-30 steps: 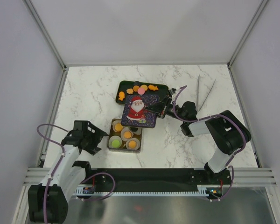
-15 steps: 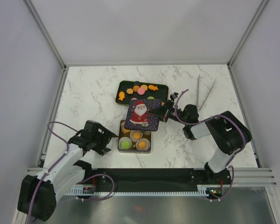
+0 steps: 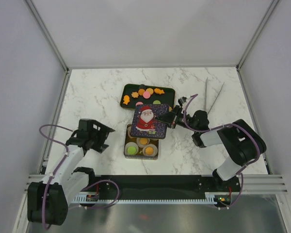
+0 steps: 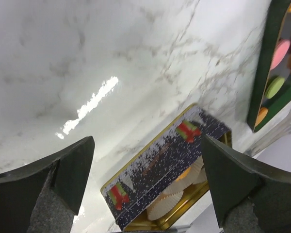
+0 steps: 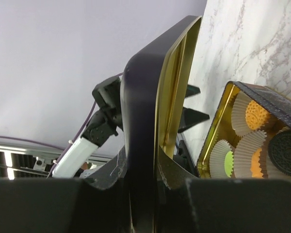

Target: Pack the cookies

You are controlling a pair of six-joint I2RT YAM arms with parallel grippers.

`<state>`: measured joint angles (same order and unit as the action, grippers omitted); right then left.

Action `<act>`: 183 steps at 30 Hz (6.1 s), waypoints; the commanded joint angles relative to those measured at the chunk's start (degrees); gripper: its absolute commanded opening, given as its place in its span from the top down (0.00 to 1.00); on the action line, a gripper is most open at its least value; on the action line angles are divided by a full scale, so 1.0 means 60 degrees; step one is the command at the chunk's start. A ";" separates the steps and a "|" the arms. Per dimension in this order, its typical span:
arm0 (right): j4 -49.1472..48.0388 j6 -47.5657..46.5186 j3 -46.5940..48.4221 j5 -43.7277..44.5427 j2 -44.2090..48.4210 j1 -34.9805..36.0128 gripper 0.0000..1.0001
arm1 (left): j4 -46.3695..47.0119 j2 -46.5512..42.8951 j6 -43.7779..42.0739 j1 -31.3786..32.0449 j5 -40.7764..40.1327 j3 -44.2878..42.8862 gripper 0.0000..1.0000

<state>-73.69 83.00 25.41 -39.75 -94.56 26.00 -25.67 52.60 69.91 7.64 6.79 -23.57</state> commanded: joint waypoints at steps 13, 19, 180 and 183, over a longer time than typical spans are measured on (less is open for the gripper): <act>-0.1253 -0.0752 -0.0002 0.0310 0.0146 0.1379 1.00 | 0.2564 0.1033 -0.4485 -0.1522 0.4564 -0.1887 0.00; -0.1384 -0.0826 -0.0016 0.0750 -0.0425 0.1995 1.00 | 0.2389 0.0974 -0.5571 -0.1376 0.5972 -0.1945 0.00; 0.4411 -0.4618 -0.2170 0.1394 0.2868 -0.0188 0.52 | 0.1144 0.3655 -0.6364 0.2462 0.3630 -0.2677 0.00; 0.6360 -0.5437 -0.1745 0.1994 0.3776 0.0060 0.43 | 0.0983 0.3670 -0.6349 0.2579 0.3586 -0.2882 0.00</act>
<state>-46.96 58.22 11.70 -31.68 -76.40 25.04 -20.27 74.87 30.61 22.31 29.47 -37.65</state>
